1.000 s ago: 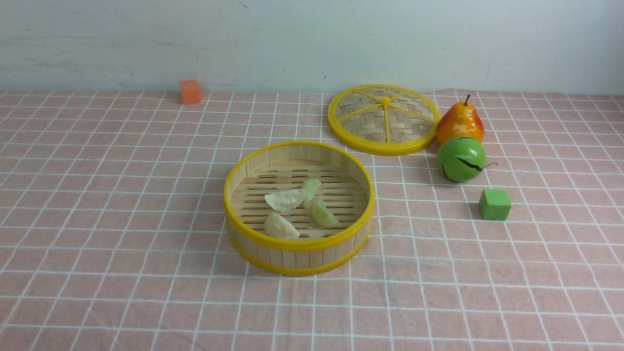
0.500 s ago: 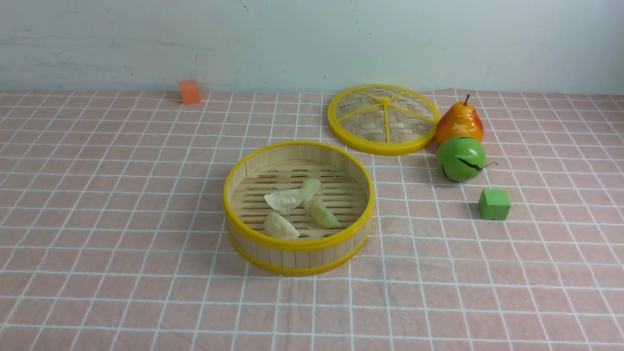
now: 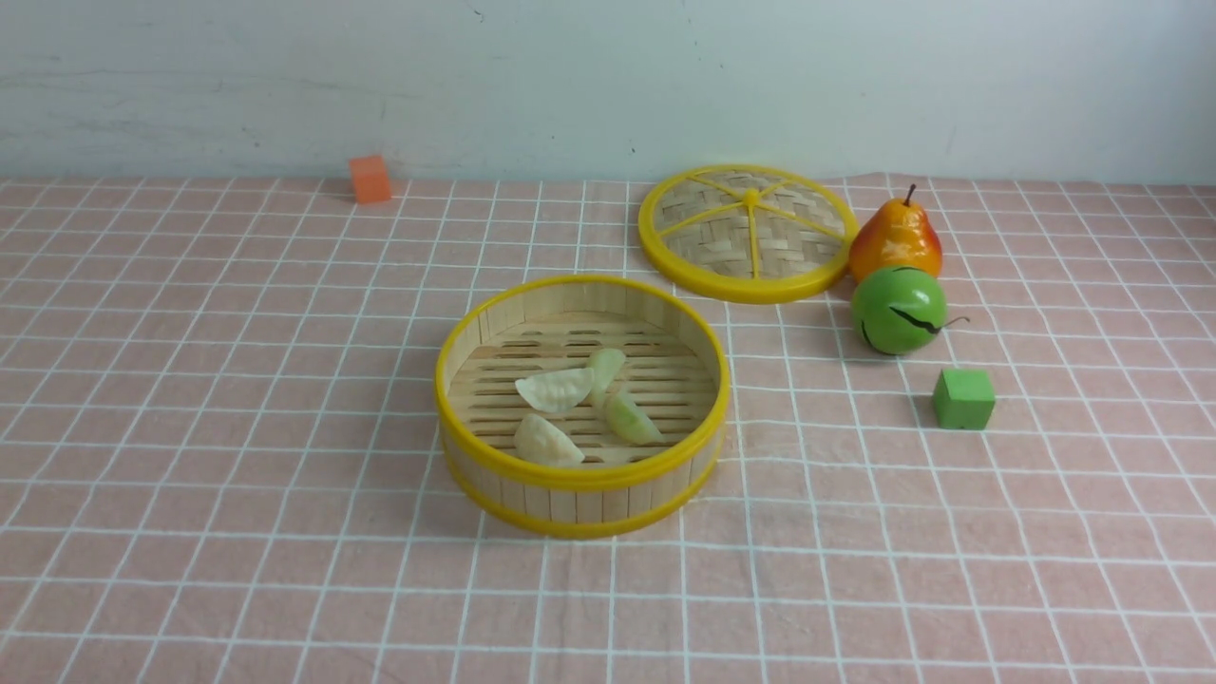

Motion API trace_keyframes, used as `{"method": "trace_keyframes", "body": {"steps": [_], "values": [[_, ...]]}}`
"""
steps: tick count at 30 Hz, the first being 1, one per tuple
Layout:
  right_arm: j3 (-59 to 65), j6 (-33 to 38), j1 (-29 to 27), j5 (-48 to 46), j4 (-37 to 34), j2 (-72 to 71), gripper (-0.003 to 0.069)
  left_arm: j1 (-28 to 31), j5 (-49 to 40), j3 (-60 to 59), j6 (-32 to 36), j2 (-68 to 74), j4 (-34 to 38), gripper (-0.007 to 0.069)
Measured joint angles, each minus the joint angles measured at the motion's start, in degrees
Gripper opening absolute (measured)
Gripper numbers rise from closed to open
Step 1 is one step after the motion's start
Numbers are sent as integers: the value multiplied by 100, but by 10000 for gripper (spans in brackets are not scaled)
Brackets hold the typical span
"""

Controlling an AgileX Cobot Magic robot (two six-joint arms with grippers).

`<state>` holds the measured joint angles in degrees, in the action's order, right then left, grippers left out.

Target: Put the dumplings into the steamer on the table with the pink tablecloth.

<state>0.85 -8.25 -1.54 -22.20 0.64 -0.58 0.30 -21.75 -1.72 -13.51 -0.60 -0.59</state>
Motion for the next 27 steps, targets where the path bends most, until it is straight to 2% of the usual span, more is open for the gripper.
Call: {"method": "trace_keyframes", "body": {"steps": [27], "values": [[0,0,0,0,0,0,64,0,0,0,12,0,104,-13]]}}
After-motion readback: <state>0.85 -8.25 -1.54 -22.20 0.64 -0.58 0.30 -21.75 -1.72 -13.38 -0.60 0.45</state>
